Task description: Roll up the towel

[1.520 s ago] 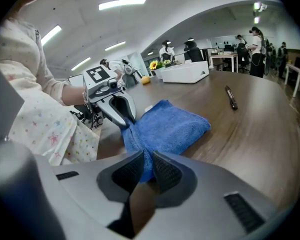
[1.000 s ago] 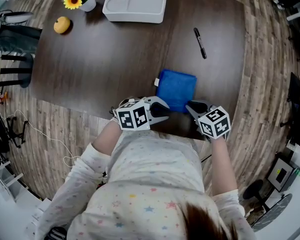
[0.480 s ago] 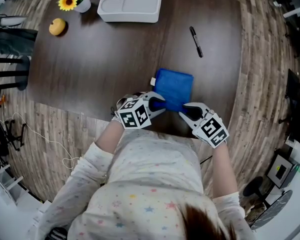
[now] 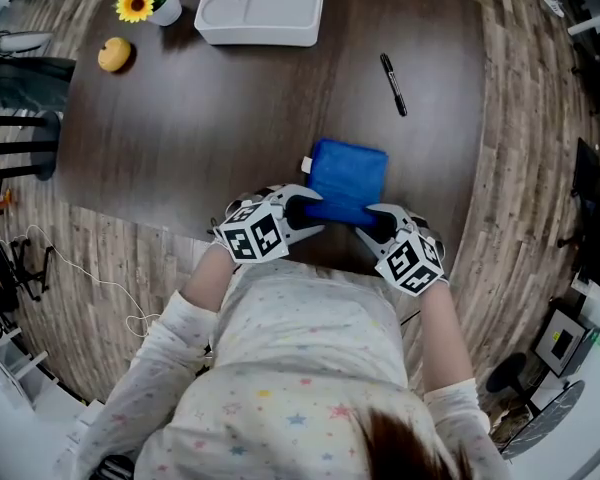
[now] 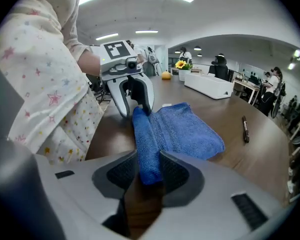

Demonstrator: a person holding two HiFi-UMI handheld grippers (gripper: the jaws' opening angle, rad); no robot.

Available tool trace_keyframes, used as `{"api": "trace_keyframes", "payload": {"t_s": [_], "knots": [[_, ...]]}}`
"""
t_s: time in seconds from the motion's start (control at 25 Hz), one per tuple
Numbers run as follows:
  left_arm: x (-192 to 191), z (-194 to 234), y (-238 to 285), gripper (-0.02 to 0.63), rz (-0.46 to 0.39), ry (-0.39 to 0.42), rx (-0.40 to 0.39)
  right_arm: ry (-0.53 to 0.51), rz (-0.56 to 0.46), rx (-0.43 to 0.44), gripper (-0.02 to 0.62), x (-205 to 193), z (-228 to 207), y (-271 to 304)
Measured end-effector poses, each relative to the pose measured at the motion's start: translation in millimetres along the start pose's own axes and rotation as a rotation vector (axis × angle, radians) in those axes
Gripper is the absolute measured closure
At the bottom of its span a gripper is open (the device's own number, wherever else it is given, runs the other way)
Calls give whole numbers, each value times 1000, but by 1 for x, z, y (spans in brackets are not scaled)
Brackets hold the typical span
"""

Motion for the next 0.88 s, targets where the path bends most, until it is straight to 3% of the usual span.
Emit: {"api": "trace_keyframes", "payload": {"t_s": [0.16, 0.36, 0.56, 0.76, 0.88], "knots": [[-15, 1, 2, 440, 93, 71, 6, -22, 12, -2, 456, 0, 1, 3], [-16, 8, 10, 437, 100, 106, 53, -72, 31, -29, 457, 1, 0, 6], [-12, 13, 6, 506, 46, -12, 36, -26, 27, -17, 498, 0, -1, 3], [-15, -10, 3, 529, 44, -103, -89, 46, 27, 121, 512, -4, 20, -3], [-13, -16, 0, 520, 31, -113, -77, 136, 14, 181, 514, -4, 24, -7]]}}
Point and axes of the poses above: the fingertips, and each gripper's own axes: y forward along the fingers, z to its left, x out of its top, the point moved 3 cm from there along -y, backward along the fingers, and after that the axes turned 1 degree about -x, right-handed, at the moved point
